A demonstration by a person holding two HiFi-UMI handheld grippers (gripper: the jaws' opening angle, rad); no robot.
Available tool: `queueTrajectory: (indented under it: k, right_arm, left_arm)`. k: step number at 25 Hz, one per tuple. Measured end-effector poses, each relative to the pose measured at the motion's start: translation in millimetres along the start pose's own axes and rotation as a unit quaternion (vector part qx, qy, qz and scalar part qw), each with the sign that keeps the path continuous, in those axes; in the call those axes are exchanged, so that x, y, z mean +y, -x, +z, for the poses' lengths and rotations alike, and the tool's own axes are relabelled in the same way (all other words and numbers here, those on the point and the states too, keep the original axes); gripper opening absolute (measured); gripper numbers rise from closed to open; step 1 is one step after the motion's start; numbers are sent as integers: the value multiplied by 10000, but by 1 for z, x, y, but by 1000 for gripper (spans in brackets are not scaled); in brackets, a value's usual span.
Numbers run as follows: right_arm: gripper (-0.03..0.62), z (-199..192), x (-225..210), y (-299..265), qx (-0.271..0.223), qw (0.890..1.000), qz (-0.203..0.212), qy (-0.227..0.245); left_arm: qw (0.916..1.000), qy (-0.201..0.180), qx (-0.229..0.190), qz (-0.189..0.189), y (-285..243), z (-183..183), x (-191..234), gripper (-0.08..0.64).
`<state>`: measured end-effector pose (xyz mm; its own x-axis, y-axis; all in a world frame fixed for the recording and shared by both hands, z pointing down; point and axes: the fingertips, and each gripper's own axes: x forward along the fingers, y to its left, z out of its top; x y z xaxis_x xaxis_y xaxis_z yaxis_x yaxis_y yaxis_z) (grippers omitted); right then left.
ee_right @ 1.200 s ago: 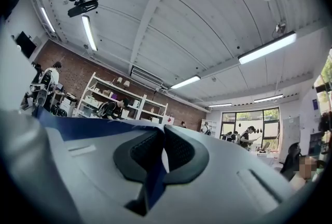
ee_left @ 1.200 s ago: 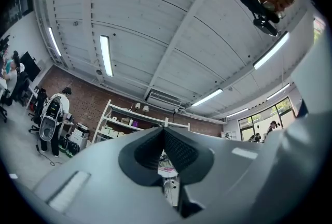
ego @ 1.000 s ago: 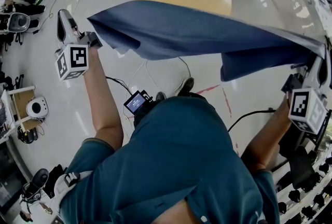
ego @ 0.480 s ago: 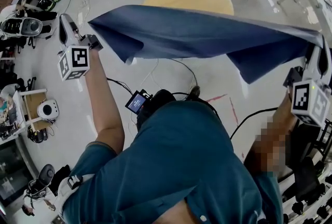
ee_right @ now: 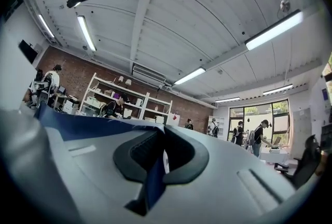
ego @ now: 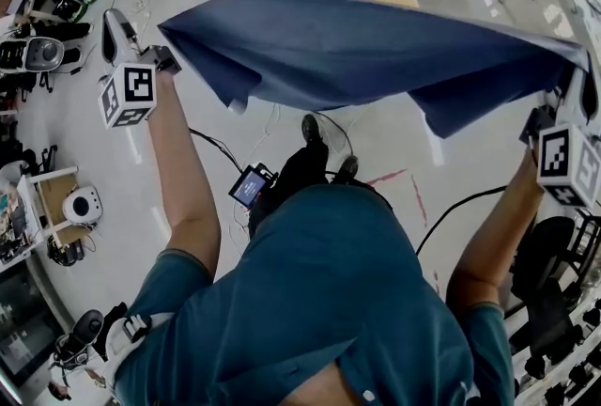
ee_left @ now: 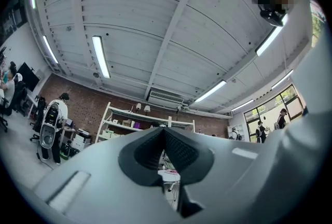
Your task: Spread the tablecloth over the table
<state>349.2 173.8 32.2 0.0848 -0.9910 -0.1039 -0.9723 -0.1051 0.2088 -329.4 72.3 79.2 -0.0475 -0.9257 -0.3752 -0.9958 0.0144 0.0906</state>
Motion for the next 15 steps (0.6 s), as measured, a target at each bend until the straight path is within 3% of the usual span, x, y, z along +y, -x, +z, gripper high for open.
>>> queueTrajectory:
  k: [15]
  right_arm:
    - [11, -25, 46, -149, 839, 9938, -280, 667]
  left_arm:
    - [9976, 577, 272, -272, -167, -107, 33, -2]
